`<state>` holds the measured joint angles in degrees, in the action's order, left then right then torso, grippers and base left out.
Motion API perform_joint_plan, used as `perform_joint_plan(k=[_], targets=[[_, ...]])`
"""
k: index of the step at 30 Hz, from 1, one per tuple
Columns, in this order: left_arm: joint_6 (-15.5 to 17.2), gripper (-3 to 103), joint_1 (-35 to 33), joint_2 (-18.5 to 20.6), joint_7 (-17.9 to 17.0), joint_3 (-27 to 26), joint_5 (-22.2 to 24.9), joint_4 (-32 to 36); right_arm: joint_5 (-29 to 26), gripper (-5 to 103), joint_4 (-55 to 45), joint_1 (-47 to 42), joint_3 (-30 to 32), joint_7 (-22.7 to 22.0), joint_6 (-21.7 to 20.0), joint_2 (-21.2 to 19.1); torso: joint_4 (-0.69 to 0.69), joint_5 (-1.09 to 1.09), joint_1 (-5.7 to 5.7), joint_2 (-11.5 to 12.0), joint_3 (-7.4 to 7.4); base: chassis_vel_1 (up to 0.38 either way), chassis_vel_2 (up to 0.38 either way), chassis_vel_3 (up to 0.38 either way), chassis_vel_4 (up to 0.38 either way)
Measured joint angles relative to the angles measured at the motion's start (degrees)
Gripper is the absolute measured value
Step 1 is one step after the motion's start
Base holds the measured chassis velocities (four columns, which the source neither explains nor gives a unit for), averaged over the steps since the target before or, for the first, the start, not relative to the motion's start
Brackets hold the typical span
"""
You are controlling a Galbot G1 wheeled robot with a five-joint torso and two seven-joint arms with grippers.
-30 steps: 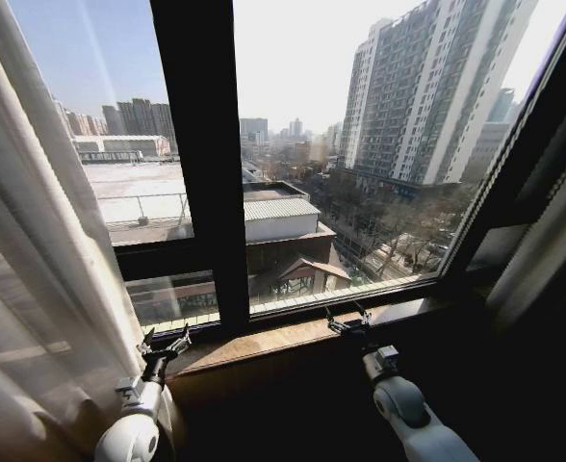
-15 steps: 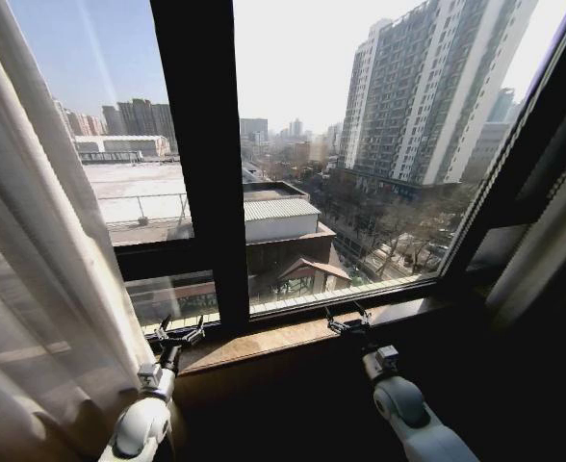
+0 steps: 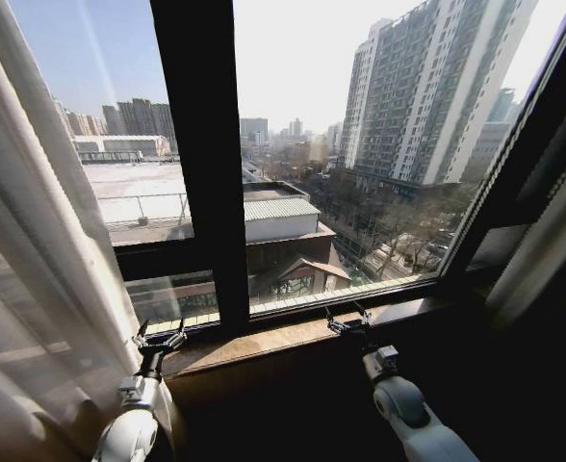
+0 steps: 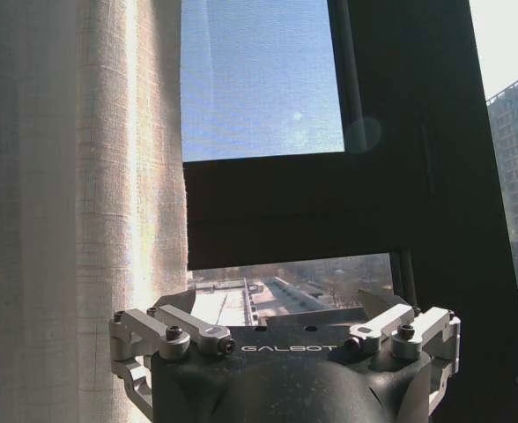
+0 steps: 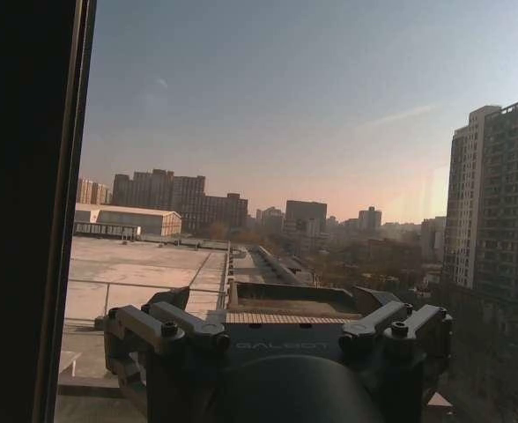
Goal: Open the curtains by pulling them apart, changing their state from closed to fully open.
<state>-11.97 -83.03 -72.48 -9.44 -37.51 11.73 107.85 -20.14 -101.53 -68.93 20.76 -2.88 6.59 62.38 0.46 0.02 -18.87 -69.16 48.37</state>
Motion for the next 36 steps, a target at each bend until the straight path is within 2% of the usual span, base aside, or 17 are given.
perform_joint_plan(k=[6,11,19,26,28,33,36], targets=[[0.1,100,-5.0,-1.7,-5.0,-3.4,-0.6,3.6,0.0,100,0.0,0.0,0.0,0.0,0.0,0.0,-0.01,-0.01,0.0,0.0,0.0,0.0,0.0,0.0,0.0],[0.3,100,-7.0,-2.2,-6.3,-5.6,-1.0,4.5,0.0,100,0.0,0.0,0.0,0.0,0.0,0.0,0.0,0.0,0.0,0.0,0.0,0.0,0.0,0.0,0.0],[0.4,100,-6.6,-1.8,-6.6,-7.1,-1.0,3.9,0.0,100,0.0,0.0,0.0,0.0,0.0,0.0,0.01,-0.01,0.01,0.0,0.0,-0.002,0.039,0.002,-0.03],[1.8,100,-3.8,0.0,-6.5,-7.4,0.8,2.0,0.0,100,0.0,0.0,0.0,0.0,0.0,0.0,0.01,-0.02,0.02,0.0,0.0,-0.017,0.214,0.005,-0.234],[2.6,100,-2.0,1.5,-6.1,-6.8,2.5,0.3,0.0,100,0.0,0.0,0.0,0.0,0.0,0.0,-0.01,0.04,-0.02,0.0,0.01,-0.028,0.297,0.033,-0.278],[3.0,100,1.4,4.4,-4.0,-4.0,5.1,-3.3,0.0,100,0.0,0.0,0.0,0.0,0.0,0.0,-0.02,0.03,-0.09,0.0,0.03,-0.01,0.176,0.026,-0.174],[2.9,100,2.4,4.8,-3.1,-2.8,5.5,-4.1,0.0,100,0.0,0.0,0.0,0.0,0.0,0.0,0.0,0.0,-0.06,0.0,0.03,0.002,0.013,0.005,-0.027]])
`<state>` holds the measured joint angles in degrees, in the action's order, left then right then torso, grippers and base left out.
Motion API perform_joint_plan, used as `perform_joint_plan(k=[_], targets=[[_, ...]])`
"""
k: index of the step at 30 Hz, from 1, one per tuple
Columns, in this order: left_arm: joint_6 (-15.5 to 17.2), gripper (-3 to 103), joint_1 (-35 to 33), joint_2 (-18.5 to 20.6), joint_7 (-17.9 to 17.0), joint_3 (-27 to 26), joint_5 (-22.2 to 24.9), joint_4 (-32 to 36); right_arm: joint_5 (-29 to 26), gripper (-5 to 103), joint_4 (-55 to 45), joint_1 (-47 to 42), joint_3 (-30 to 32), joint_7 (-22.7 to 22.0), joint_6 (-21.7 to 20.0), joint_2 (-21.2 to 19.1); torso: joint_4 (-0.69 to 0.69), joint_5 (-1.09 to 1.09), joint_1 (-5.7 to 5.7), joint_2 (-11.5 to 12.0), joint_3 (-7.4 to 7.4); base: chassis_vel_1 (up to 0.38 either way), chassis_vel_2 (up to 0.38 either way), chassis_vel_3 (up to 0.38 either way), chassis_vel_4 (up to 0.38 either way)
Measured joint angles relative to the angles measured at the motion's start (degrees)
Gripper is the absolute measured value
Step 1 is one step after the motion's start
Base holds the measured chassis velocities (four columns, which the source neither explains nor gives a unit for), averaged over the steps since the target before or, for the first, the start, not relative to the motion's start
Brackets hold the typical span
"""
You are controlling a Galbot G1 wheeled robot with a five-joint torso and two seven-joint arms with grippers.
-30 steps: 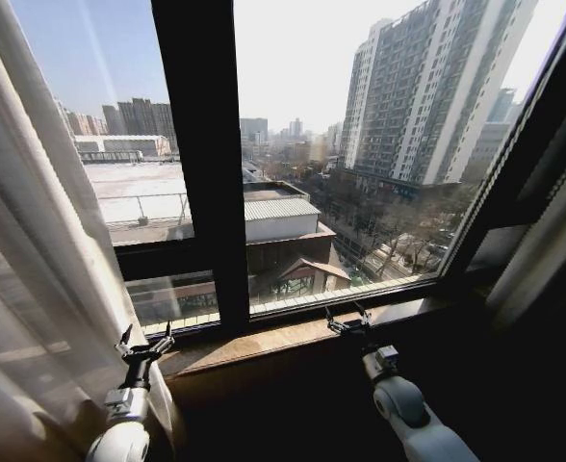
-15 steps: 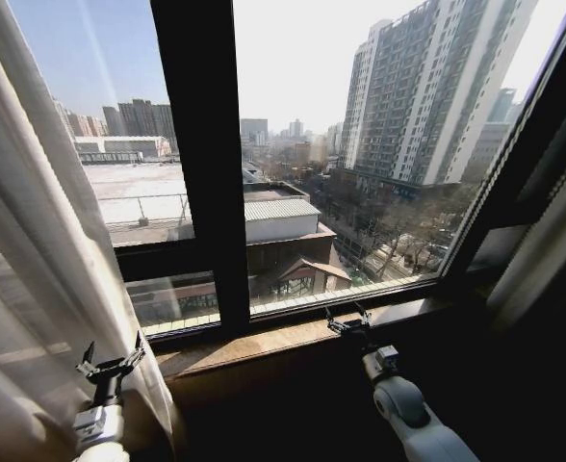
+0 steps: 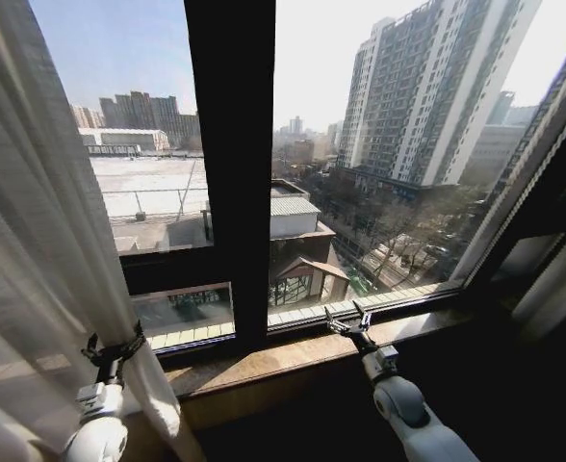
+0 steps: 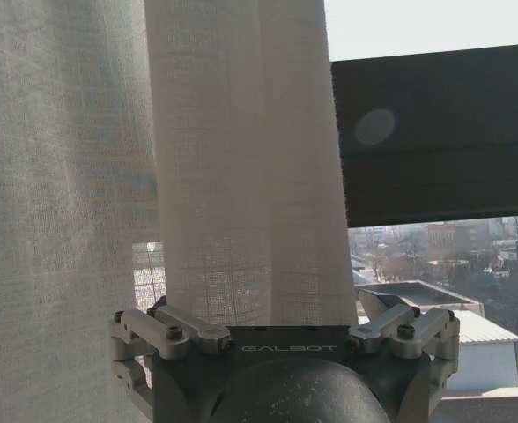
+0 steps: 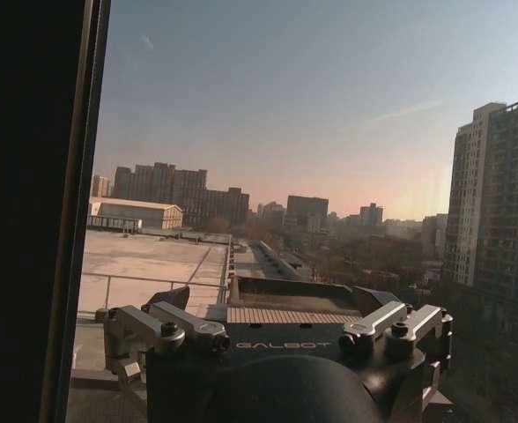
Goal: Open the curtains by pulling them apart, changing their state from closed to fully open.
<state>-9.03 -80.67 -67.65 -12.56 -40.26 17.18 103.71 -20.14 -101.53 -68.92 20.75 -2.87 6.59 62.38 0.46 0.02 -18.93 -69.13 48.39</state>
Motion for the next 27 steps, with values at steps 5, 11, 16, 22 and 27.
perform_joint_plan(k=[5,11,16,22,27], targets=[[-0.7,100,0.6,-0.6,0.5,1.6,0.0,-0.4,0.0,100,0.0,0.0,0.0,0.0,0.0,0.0,0.02,-0.03,0.11,0.0,-0.04,-0.015,-0.062,0.0,0.054],[-0.7,98,1.7,-0.5,0.4,2.2,-0.5,-2.0,0.0,100,0.0,0.0,0.0,0.0,0.0,0.0,0.0,0.02,0.07,0.0,-0.02,0.004,-0.022,0.003,0.028],[-0.3,86,2.2,0.5,0.4,1.0,0.3,-2.8,0.0,100,0.0,0.0,0.0,0.0,0.0,0.0,0.0,0.0,0.03,0.0,-0.01,0.0,0.0,0.0,0.0],[-0.6,58,1.5,0.0,0.6,0.5,0.6,-2.8,0.0,100,0.0,0.0,0.0,0.0,0.0,0.0,0.01,-0.01,0.07,0.0,-0.03,0.0,0.0,0.0,0.0],[-0.9,42,0.5,-0.8,0.5,0.2,0.5,-2.2,0.0,100,0.0,0.0,0.0,0.0,0.0,0.0,0.0,0.0,0.05,0.0,-0.02,0.0,0.0,0.0,0.0]])
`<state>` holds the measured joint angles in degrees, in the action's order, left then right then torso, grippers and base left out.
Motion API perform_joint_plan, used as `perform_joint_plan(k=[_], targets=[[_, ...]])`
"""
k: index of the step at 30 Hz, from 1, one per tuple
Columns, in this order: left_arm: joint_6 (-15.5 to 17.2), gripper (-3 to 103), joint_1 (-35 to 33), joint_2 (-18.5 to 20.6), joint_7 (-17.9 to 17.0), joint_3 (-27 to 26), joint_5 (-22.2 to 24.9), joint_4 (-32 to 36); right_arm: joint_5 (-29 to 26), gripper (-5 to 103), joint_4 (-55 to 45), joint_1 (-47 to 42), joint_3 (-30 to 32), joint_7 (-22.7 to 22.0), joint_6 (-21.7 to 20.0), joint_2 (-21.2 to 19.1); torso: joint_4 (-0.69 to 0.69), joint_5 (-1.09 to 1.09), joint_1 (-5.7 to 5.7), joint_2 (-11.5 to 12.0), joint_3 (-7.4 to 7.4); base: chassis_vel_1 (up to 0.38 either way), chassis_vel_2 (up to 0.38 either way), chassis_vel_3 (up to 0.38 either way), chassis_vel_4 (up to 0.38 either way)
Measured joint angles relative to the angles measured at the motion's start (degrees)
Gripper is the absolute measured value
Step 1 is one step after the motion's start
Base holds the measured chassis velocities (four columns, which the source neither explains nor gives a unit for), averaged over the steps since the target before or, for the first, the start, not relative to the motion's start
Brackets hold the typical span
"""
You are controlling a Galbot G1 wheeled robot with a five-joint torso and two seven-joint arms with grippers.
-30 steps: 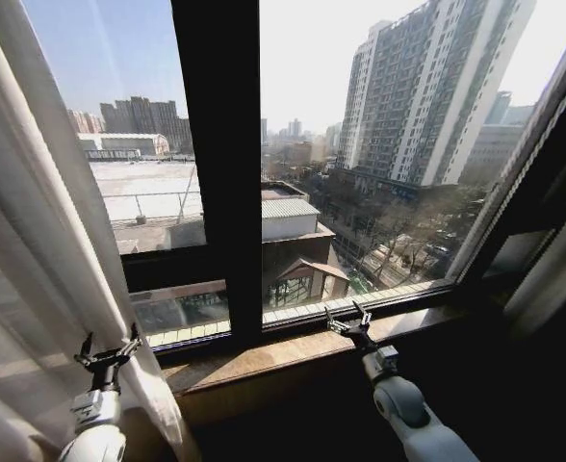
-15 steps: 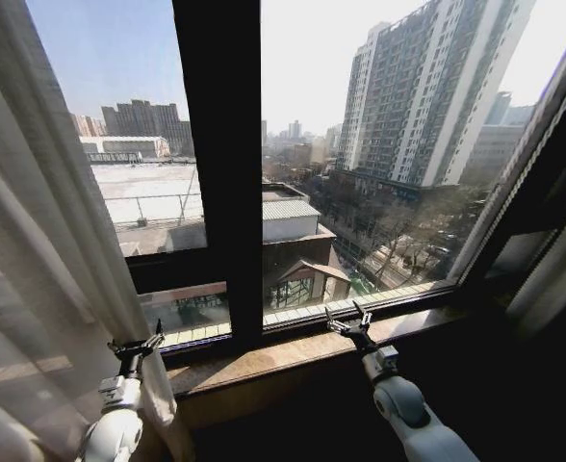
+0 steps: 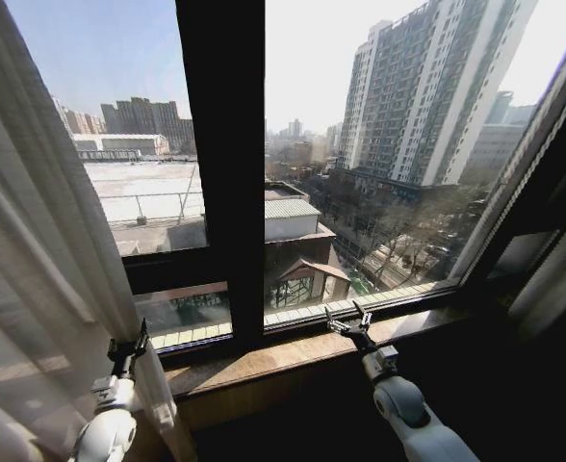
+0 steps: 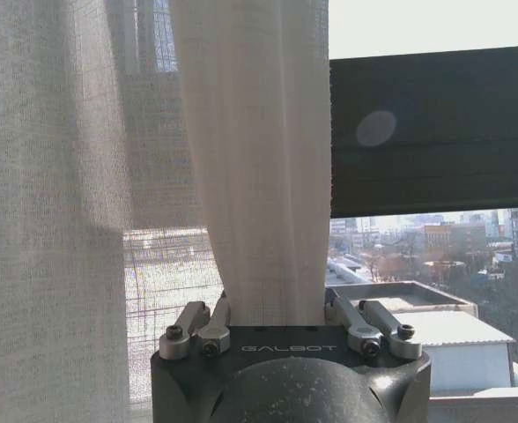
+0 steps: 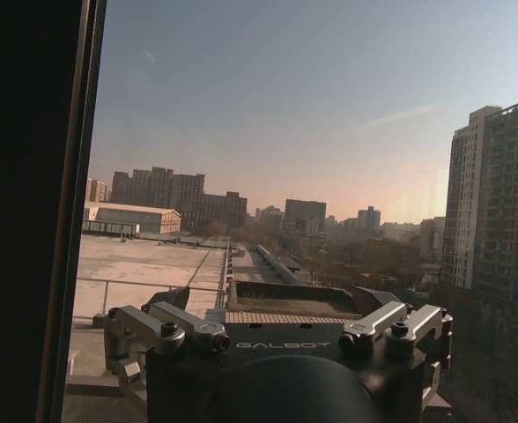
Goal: Open the curtains by pulling them apart, changing their state from closed to fully open.
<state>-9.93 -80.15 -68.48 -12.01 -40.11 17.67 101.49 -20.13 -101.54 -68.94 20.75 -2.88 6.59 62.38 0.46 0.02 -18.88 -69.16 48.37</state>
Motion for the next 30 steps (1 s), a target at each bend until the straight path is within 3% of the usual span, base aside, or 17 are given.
perform_joint_plan(k=[1,5,7,10,21,30], targets=[[0.0,42,0.0,0.0,0.0,0.0,0.0,0.0,0.0,100,0.0,0.0,0.0,0.0,0.0,0.0,0.0,0.0,0.0,0.0,0.0,0.0,0.0,0.0,0.0],[-0.4,20,-0.8,-0.2,-0.1,-0.8,-0.2,0.2,0.0,100,0.0,0.0,0.0,0.0,0.0,0.0,0.0,-0.01,0.0,0.0,0.0,0.0,0.0,0.0,0.0],[-0.6,20,-0.9,-0.2,-0.1,-1.0,-0.2,0.2,0.0,100,0.0,0.0,0.0,0.0,0.0,0.0,0.0,-0.01,0.0,0.0,0.0,0.0,0.0,0.0,0.0],[-0.8,4,-1.3,-0.3,-0.1,-1.6,-0.3,0.3,0.0,100,0.0,0.0,0.0,0.0,0.0,0.0,0.0,0.0,0.0,0.0,0.0,0.0,0.0,0.0,0.0],[-0.9,0,-2.0,-0.6,-0.3,-2.8,-0.1,0.7,0.0,100,0.0,0.0,0.0,0.0,0.0,0.0,0.0,-0.01,-0.01,0.0,0.0,0.011,0.002,-0.009,-0.003],[-1.5,0,-2.4,-1.3,-0.3,-3.1,-0.3,0.7,0.0,100,0.0,0.0,0.0,0.0,0.0,0.0,0.01,-0.02,0.0,0.0,0.0,0.194,0.057,-0.186,-0.054]])
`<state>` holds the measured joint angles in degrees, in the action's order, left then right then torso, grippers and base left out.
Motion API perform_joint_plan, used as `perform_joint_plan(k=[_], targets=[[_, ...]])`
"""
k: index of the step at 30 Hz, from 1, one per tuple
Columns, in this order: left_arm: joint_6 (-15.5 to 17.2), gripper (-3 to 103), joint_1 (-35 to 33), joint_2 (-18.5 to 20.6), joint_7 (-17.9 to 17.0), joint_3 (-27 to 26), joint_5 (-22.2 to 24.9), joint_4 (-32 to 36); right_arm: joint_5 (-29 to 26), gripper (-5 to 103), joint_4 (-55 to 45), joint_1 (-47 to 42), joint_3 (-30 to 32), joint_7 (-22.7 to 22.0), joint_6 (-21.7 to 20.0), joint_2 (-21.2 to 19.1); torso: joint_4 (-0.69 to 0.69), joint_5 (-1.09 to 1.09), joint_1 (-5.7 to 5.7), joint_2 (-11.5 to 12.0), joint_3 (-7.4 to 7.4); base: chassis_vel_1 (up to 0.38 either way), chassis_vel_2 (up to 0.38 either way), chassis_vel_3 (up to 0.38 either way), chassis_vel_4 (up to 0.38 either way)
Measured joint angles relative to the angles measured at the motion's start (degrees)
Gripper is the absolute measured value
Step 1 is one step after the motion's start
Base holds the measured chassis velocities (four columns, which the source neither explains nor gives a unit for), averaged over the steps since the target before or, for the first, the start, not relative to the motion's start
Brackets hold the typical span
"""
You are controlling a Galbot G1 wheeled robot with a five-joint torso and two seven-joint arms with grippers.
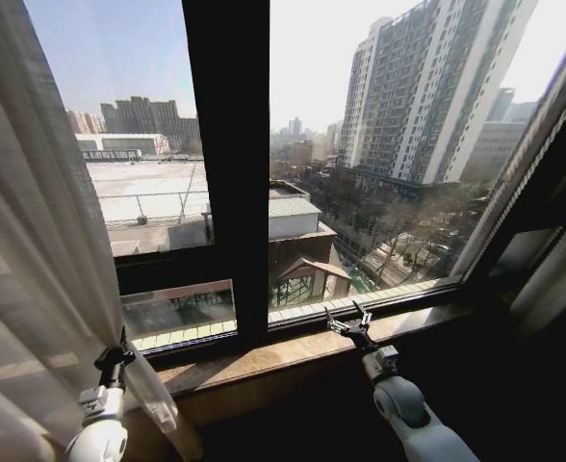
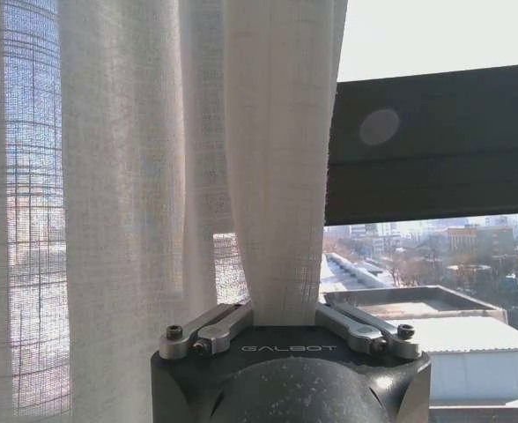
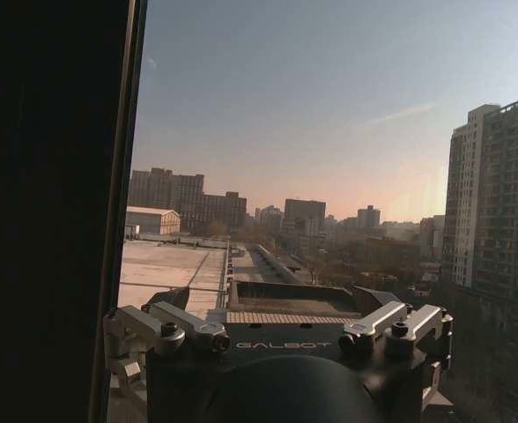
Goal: Open the curtains by pulling them apart, changing their state from closed to fully open.
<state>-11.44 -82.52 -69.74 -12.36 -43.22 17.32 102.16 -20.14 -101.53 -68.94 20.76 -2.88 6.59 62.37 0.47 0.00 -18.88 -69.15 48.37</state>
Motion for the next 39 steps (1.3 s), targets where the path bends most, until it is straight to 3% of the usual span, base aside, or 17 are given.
perform_joint_plan(k=[39], targets=[[-2.6,0,-5.2,-2.3,-1.1,-4.9,-0.3,1.4,0.0,100,0.0,0.0,0.0,0.0,0.0,0.0,-0.01,-0.01,0.0,0.0,0.0,0.396,0.264,-0.397,-0.26]])
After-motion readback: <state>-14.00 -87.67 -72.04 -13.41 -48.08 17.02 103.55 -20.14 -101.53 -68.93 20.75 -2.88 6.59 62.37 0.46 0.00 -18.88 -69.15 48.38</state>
